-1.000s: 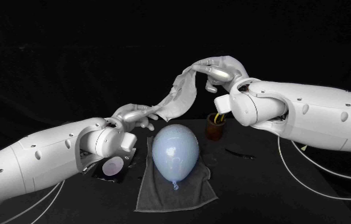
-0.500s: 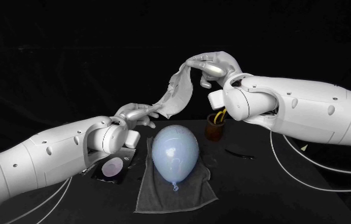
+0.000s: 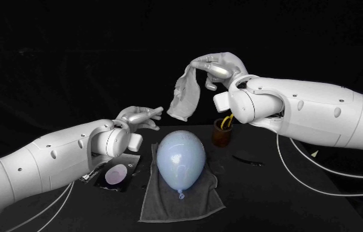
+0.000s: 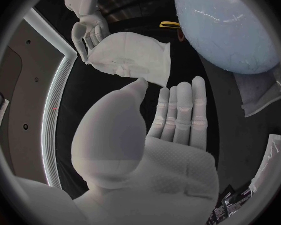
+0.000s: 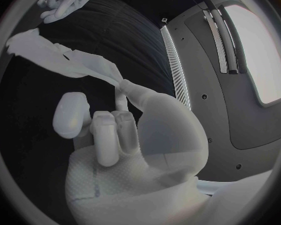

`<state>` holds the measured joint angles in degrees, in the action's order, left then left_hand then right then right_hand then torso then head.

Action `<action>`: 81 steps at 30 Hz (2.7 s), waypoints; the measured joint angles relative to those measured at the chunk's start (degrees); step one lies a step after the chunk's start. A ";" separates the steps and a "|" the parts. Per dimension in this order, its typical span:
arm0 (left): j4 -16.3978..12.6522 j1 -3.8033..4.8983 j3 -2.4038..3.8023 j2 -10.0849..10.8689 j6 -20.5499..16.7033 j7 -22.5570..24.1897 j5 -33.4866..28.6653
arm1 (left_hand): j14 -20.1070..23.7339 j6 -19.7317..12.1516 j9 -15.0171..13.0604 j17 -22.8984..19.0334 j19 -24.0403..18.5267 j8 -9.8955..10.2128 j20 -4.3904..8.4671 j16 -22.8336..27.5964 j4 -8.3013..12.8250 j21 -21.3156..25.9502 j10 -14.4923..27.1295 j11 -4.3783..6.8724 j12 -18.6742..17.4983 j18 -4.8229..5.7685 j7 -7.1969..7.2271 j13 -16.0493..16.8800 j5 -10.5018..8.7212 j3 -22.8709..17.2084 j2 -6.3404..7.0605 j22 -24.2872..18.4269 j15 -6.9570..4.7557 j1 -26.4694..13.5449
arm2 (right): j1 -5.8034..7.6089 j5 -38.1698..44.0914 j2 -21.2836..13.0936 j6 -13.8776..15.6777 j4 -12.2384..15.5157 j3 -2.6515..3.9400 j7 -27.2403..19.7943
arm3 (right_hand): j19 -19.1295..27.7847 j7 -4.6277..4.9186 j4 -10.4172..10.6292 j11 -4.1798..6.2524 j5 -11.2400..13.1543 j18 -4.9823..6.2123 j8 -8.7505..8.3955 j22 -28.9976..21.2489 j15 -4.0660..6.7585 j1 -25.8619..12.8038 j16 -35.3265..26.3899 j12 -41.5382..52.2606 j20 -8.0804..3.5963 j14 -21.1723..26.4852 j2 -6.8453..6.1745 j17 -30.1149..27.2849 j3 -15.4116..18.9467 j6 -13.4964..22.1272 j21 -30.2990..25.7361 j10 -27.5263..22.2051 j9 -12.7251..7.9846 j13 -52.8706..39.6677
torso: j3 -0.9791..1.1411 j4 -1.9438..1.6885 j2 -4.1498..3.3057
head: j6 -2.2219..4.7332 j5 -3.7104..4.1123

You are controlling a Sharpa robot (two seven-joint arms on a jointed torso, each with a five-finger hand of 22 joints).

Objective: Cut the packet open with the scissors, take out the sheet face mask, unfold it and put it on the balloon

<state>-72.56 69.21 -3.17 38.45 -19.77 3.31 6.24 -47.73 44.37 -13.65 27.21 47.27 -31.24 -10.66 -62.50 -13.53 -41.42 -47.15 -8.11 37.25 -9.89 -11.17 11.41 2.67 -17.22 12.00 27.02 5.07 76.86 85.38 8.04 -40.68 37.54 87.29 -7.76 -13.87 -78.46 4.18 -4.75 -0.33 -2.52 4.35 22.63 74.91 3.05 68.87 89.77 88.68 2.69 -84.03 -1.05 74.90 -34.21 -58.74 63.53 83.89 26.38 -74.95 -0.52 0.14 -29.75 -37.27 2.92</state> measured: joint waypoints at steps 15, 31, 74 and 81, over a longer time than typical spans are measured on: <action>5.08 0.17 0.03 -0.04 6.70 1.69 7.73 | 13.24 -4.47 2.35 -14.62 -16.10 -1.72 -6.08 25.63 -2.33 31.35 2.33 -2.83 -4.44 3.74 0.41 -6.54 0.00 15.52 -3.84 -20.16 5.09 8.12 | 0.19 0.54 0.59 -3.47 -1.75 0.03 1.68 | 0.00 -0.04 -0.02 0.00 0.13 -0.02 0.00 0.04 0.00 -0.03 -0.06 -0.08 0.00 0.00 -0.06 0.05 -0.01 0.05 -0.01 0.00 0.00 0.05 | -0.04 -0.02 0.00 | 0.29 0.26; 2.99 1.29 2.07 0.31 9.58 15.48 12.14 | 26.16 -11.09 5.40 -23.05 -28.08 2.03 -6.31 48.04 -2.70 39.03 9.49 -2.12 -18.84 6.01 1.28 -7.87 0.00 17.83 -3.15 -24.72 7.33 15.12 | 0.26 1.81 1.60 -9.31 -3.04 0.03 4.31 | 0.00 -0.02 -0.18 0.00 -0.13 -0.05 -0.11 -0.01 -0.01 0.20 0.01 -0.30 0.00 0.01 0.16 0.00 -0.16 0.27 -0.25 0.00 0.01 0.00 | -0.04 0.02 -0.03 | 0.37 0.12; -1.42 2.40 2.39 -4.46 13.59 19.71 16.98 | 4.06 -5.39 5.10 -19.59 -14.00 7.31 -5.94 45.86 -2.16 34.65 -1.07 -4.58 -25.52 4.14 0.71 -7.64 0.34 9.21 -11.92 -23.32 5.99 20.61 | 0.26 3.38 3.55 -12.37 -3.19 0.02 5.38 | 0.00 0.07 -0.22 0.12 -0.13 -0.10 0.01 -0.01 0.11 0.21 -0.07 -0.22 0.00 -0.11 0.16 0.00 -0.07 0.15 -0.25 0.12 0.24 0.02 | -0.01 0.01 0.01 | 0.94 0.17; -1.42 2.45 2.38 -3.83 13.18 19.25 15.67 | 1.22 -2.92 5.64 -19.47 -11.87 8.06 -6.13 45.94 -3.00 34.73 -3.87 -4.19 -26.95 3.21 0.31 -7.70 0.34 8.81 -7.92 -23.53 5.35 17.22 | 0.26 3.63 3.60 -12.41 -3.69 0.01 5.38 | 0.00 0.07 -0.28 0.12 -0.13 -0.11 -0.02 0.01 0.11 0.21 0.03 -0.30 0.00 -0.11 0.16 0.01 0.00 0.16 -0.25 0.12 0.24 0.05 | -0.03 0.00 -0.01 | 0.97 0.30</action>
<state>-73.98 71.66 -0.79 34.62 -6.59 22.57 21.91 -46.51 41.45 -8.01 7.73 35.40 -23.18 -16.79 -16.56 -16.53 -6.69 -51.03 -12.31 10.30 -6.67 -10.86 3.71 3.01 -8.42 4.08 3.49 10.42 94.09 85.64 11.67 -37.09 25.13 83.61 -7.75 -8.49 -78.46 4.24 -5.03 -0.21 -2.65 4.24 22.60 74.92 3.16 69.07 89.80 88.39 2.69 -84.13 -0.89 74.91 -34.21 -58.58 63.28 84.01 26.62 -74.90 -0.55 0.14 -29.76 -36.30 3.22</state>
